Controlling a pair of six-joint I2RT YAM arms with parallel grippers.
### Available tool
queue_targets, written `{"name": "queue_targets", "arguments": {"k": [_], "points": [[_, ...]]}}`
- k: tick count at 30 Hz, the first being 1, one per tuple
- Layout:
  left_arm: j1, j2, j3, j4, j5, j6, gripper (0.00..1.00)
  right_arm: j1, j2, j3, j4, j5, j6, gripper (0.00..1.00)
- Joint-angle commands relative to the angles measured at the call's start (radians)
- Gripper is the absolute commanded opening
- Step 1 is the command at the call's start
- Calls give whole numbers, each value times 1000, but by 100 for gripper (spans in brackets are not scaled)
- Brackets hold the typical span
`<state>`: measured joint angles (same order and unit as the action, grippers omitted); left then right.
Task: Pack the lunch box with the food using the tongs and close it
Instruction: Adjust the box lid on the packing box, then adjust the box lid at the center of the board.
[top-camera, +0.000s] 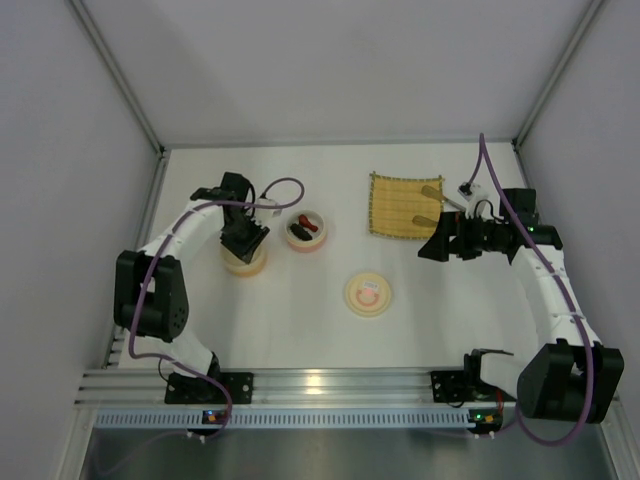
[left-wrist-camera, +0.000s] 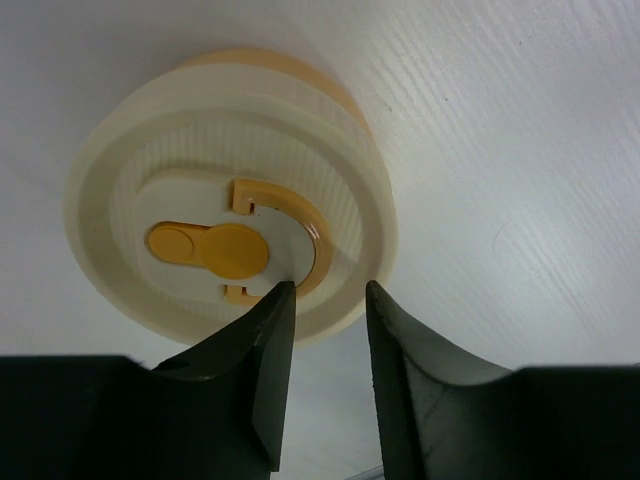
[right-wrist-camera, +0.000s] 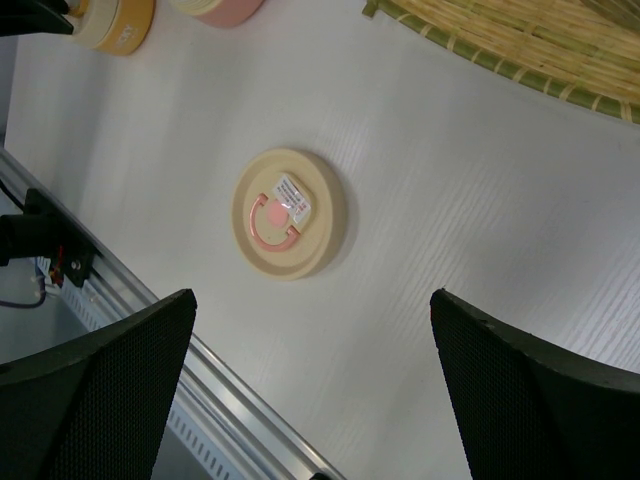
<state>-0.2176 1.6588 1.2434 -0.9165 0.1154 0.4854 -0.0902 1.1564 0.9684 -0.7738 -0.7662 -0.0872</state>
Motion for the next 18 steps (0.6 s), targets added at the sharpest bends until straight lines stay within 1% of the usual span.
{"name": "queue_targets", "arguments": {"k": [1, 4, 8, 9, 14, 15, 17, 18], "points": [[0, 13, 16, -22, 75, 1, 41, -14, -15, -2, 25, -27, -23, 100], [-2, -8, 28, -39, 95, -4, 46, -14, -17, -5, 25, -27, -22, 99], [0, -47, 91, -85, 159, -21, 46, -14, -18, -7, 28, -31, -20, 99], [0, -56, 109, -96, 197, -21, 46, -14, -18, -7, 27, -33, -22, 99], [0, -85, 217, -146, 259, -71, 45, -8, -20, -5, 11, -27, -51, 99], [0, -87, 225, -147, 265, -80, 45, -2, -17, -2, -2, -18, -77, 99], [1, -85, 243, -154, 267, -119, 47, 50, -1, 19, -25, 45, -114, 94], [3, -82, 246, -154, 265, -137, 50, 76, 5, 24, -33, 79, -129, 89]]}}
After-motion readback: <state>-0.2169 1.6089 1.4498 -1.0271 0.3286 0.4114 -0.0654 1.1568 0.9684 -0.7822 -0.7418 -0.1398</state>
